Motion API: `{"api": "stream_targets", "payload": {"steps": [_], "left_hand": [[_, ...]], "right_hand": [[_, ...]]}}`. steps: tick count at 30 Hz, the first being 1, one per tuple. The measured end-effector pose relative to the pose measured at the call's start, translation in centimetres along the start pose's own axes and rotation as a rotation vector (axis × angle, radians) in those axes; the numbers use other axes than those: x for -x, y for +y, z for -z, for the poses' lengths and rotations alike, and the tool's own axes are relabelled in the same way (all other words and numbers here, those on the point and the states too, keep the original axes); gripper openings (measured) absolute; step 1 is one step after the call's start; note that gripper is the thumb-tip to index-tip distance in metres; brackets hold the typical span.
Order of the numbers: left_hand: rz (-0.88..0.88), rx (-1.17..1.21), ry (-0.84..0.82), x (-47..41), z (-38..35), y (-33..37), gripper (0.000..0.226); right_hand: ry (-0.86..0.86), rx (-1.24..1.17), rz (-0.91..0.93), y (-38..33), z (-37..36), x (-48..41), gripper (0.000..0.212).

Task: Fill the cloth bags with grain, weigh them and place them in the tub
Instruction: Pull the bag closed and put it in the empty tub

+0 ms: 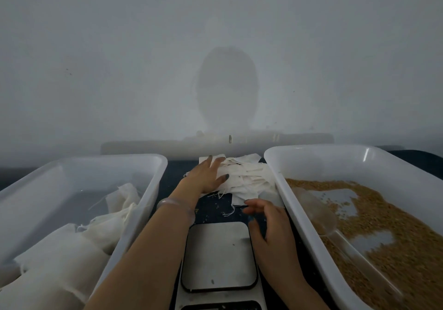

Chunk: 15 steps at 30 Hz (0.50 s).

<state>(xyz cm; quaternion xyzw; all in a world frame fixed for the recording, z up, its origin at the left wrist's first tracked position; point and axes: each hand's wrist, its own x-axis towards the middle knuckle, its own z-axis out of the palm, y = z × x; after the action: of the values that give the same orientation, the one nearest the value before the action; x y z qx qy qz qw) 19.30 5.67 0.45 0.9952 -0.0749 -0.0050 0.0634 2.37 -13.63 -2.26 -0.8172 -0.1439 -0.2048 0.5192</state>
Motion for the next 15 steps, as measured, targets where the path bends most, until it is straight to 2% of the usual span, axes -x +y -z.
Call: {"api": "stream_targets", "payload": {"steps": [4,10,15], "left_hand": [[-0.002,-0.022,-0.024,-1.4,-1.1,0.8,0.061],[0.072,0.08,-0.131,-1.9,-1.5,1.7,0.05],[0.018,0.026,0.094,-0.7,-1.0,1.5,0.031]], "right_hand": [[-0.011,-0.004,0.01,0.0,-0.1,0.0,0.037],[0.01,0.001,0.01,0.2,-0.1,0.0,0.043],[0.0,0.001,0.006,0.2,-0.1,0.0,0.038]]}}
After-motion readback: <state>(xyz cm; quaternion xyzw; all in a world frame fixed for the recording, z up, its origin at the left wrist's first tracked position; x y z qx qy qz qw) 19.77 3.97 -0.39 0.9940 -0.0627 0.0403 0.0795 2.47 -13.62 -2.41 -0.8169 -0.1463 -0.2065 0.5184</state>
